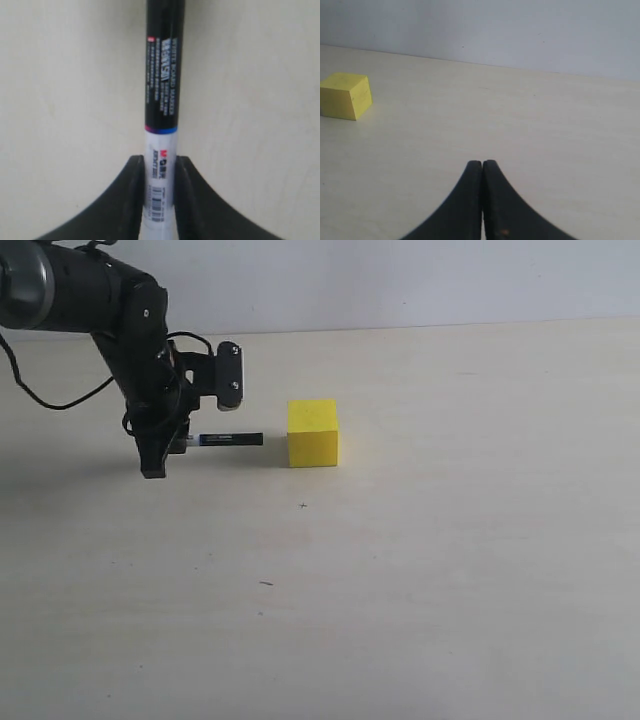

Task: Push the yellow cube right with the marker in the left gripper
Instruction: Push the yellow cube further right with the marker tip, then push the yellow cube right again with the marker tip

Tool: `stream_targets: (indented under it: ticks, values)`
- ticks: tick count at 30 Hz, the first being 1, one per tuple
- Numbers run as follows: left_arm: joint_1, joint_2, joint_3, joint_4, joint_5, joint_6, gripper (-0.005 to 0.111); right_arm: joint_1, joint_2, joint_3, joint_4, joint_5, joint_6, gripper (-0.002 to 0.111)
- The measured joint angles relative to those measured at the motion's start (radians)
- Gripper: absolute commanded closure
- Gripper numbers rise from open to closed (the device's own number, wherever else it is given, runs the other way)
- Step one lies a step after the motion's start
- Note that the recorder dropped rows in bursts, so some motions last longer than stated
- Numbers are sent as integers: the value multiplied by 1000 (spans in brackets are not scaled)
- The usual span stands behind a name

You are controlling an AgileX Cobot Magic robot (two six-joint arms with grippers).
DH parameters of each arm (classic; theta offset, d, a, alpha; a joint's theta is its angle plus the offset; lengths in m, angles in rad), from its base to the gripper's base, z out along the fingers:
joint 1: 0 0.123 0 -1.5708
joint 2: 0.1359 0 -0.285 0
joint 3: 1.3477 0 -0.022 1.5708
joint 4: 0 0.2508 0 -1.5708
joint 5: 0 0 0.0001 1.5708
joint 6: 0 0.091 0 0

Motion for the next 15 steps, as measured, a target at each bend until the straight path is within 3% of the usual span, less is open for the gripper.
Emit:
stream_targets:
  ticks: [9, 15]
  values:
    - [87, -15, 0, 6, 21, -34, 107, 0, 0, 0, 0, 0, 0, 108]
    - [56, 0, -2, 91, -3, -63, 107, 0, 0, 0, 0, 0, 0, 108]
